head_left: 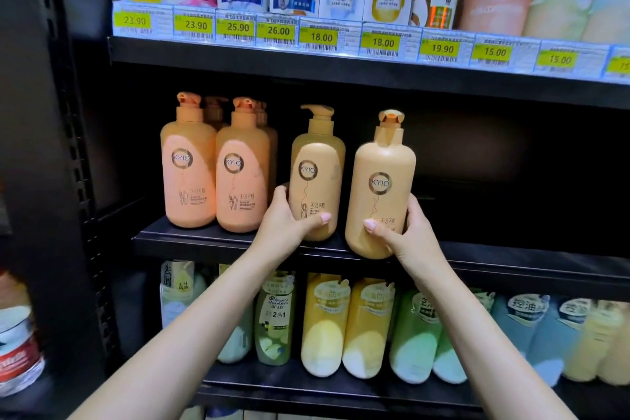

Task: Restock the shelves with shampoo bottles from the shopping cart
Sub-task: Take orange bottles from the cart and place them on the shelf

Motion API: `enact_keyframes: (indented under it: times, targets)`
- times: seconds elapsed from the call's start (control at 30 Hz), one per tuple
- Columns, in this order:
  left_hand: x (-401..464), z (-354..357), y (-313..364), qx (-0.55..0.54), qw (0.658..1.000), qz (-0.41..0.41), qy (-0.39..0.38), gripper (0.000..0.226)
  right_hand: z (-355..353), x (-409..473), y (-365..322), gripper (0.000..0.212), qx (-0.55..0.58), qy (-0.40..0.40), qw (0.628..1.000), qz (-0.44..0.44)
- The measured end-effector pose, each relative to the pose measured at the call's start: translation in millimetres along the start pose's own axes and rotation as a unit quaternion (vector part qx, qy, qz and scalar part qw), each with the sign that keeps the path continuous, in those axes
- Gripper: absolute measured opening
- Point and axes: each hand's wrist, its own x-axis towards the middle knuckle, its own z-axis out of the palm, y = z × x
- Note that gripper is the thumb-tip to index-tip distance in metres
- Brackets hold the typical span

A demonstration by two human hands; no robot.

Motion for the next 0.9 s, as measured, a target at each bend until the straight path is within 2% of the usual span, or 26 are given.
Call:
enact_keyframes:
  times: [0.07, 0.17, 0.33, 0.4, 0.5, 0.6, 0.67, 0.73, 0.83, 0.9]
  targets:
    - [8.9, 7.6, -0.6, 0.018, 0.999, -0.017, 0.023, 0.068, 0.1, -0.2, -1.0, 0.078, 0.004, 0.001, 1.0, 0.002]
    - [26.6, 15.5, -4.1, 0.022, 0.998, -0.061, 0.018, 0.062, 0.8, -0.7, -2.3, 0.071, 0.009, 0.001, 1.0, 0.002]
    - [52.8, 25.0, -6.2, 0.074, 0.991, -0.113, 0.023, 0.033, -0.2, -1.3, -2.5, 0.069, 0.01, -0.004, 1.0, 0.002]
    - [60.4, 27.7, -7.3, 0.064, 0.99, -0.117, 0.039, 0.043, -0.4, -1.7, -3.2, 0.07, 0.009, -0.006, 1.0, 0.001]
    - [71.2, 29.8, -10.9, 0.027, 0.994, -0.094, 0.051, 0.073, -0.7, -1.4, -3.1, 0.076, 0.005, -0.007, 1.0, 0.002]
    - [72.7, 29.8, -11.9, 0.023, 0.993, -0.099, 0.055, 0.076, -1.7, -0.4, -3.2, 0.079, 0.001, -0.01, 1.0, 0.003]
    - [63.7, 26.2, -8.1, 0.076, 0.99, -0.114, 0.039, 0.064, -3.4, 0.2, -1.8, 0.071, 0.004, -0.013, 1.0, 0.006]
    - [47.2, 19.3, 0.9, 0.154, 0.98, -0.121, -0.011, 0.05, -5.1, 2.0, 0.8, 0.067, 0.007, -0.02, 1.0, 0.009]
    - [10.0, 2.4, 14.1, 0.268, 0.953, -0.098, -0.104, 0.063, -5.1, 5.8, 3.1, 0.074, 0.013, -0.046, 0.999, 0.024]
    - [-17.3, -9.6, 11.7, 0.345, 0.93, -0.063, -0.112, 0.07, -1.8, 9.0, 0.4, 0.076, 0.009, -0.072, 0.997, 0.032]
